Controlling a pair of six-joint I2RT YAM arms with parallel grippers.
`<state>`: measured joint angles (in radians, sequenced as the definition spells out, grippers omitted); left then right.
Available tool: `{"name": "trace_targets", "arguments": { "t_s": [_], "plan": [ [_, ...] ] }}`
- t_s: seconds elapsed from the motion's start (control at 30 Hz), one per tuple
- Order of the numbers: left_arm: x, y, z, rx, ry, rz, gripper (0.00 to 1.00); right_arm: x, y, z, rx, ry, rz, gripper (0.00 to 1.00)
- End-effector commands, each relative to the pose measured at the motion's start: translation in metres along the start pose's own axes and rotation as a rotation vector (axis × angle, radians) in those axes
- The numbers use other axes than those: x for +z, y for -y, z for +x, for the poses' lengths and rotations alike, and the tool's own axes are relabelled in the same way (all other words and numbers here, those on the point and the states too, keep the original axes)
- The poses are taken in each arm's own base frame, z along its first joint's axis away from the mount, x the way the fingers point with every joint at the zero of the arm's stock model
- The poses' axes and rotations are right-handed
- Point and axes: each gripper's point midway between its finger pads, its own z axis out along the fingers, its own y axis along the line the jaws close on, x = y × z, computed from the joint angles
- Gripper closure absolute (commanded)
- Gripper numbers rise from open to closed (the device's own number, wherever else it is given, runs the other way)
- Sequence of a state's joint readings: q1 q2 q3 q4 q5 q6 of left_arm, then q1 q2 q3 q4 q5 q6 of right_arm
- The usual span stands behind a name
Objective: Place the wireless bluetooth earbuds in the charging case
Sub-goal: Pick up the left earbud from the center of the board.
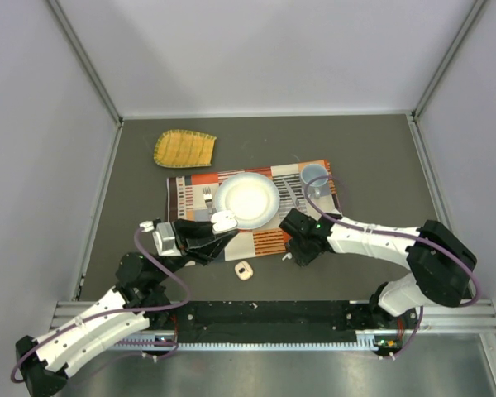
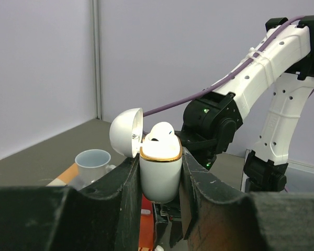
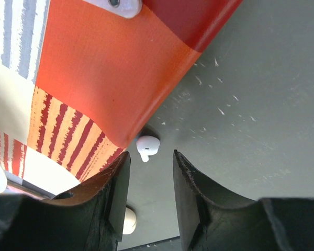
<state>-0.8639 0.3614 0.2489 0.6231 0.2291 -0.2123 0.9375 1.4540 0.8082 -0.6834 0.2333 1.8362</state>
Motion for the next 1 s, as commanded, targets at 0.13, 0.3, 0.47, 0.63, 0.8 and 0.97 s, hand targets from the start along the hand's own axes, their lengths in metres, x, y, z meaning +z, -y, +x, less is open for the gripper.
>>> {"name": "trace_targets", "arguments": {
  "t_s": [0.13,0.3,0.47,0.63,0.8,0.97],
  "plan": [
    [0.004,0.0,-0.011,0.018,0.032,0.001,1.0,-0.006,-0.023,-0.01,0.066,0.034,-0.053,0.64],
    [0.004,0.0,-0.012,0.017,0.034,0.004,1.0,-0.003,-0.025,-0.007,0.059,0.025,-0.04,0.64],
    [0.003,0.0,-0.011,0.013,0.03,0.003,1.0,-0.001,-0.025,-0.003,0.05,0.01,-0.034,0.67],
    [0.003,0.0,-0.011,0.013,0.029,-0.002,1.0,0.0,-0.025,-0.005,0.057,0.019,-0.038,0.68],
    [0.003,-0.001,-0.01,0.012,0.028,-0.004,1.0,0.004,-0.017,-0.006,0.069,0.024,-0.018,0.68],
    [0.003,0.0,-0.009,0.01,0.028,-0.001,1.0,0.01,-0.013,-0.005,0.065,0.022,0.006,0.68]
  ]
}}
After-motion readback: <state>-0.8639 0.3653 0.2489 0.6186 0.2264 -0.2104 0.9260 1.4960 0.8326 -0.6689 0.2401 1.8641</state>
